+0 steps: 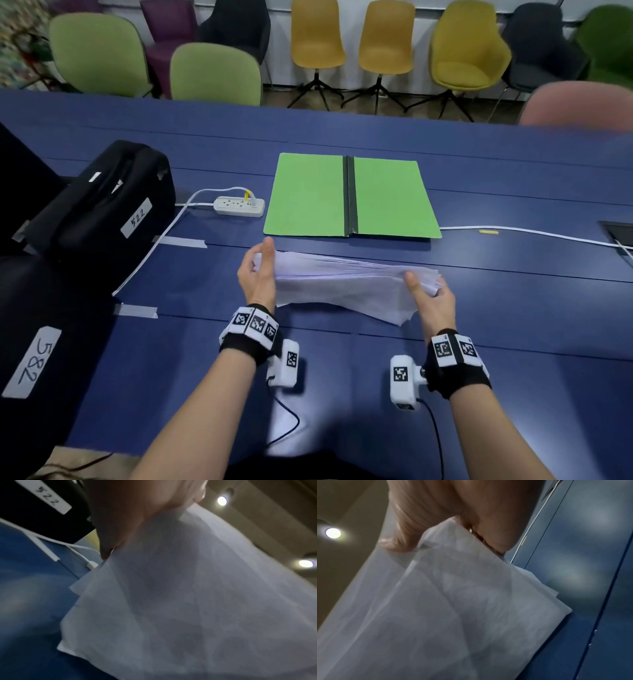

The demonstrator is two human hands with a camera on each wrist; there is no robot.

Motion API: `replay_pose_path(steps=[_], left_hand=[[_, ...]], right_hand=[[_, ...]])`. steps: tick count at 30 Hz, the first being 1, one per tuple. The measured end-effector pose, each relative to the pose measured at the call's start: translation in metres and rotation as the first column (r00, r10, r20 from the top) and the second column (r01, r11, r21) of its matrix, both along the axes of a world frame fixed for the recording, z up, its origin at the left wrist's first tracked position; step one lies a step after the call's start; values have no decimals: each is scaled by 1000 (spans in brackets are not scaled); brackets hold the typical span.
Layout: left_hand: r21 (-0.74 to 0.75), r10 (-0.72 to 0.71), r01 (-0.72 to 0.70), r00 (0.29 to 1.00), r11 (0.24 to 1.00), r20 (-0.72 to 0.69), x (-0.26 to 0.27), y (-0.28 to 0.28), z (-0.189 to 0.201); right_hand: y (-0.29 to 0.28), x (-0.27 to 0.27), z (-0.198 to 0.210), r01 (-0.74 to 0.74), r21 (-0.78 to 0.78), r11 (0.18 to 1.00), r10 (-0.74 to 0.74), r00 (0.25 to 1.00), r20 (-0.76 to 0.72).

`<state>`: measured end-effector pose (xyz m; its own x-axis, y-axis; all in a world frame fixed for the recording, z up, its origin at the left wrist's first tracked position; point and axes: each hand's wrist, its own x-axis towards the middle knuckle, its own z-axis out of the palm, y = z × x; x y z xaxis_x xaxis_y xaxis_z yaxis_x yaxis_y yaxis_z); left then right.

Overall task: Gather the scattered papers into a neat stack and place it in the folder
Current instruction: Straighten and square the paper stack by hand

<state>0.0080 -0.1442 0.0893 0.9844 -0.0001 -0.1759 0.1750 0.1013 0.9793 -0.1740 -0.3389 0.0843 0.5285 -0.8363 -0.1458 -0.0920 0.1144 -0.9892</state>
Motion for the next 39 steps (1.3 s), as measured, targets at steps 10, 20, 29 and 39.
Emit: replay_pose_path(steps=[10, 20, 29, 39], left_hand=[[2, -116, 117, 986, 993, 117, 6, -14, 9], [304, -491, 458, 871, 835, 36, 24, 0, -3], [259, -744, 738, 662, 623, -97, 36, 32, -21], [238, -824, 826, 550, 511, -138, 34, 45, 23]], right_hand=[[8, 18, 10, 138, 94, 986, -146, 985, 87], [-8, 13, -8, -7, -1, 1000, 7, 998, -56], [-10, -5, -13, -163, 52, 985, 169, 977, -132], [-31, -16, 26, -234, 98, 967, 223, 968, 114]])
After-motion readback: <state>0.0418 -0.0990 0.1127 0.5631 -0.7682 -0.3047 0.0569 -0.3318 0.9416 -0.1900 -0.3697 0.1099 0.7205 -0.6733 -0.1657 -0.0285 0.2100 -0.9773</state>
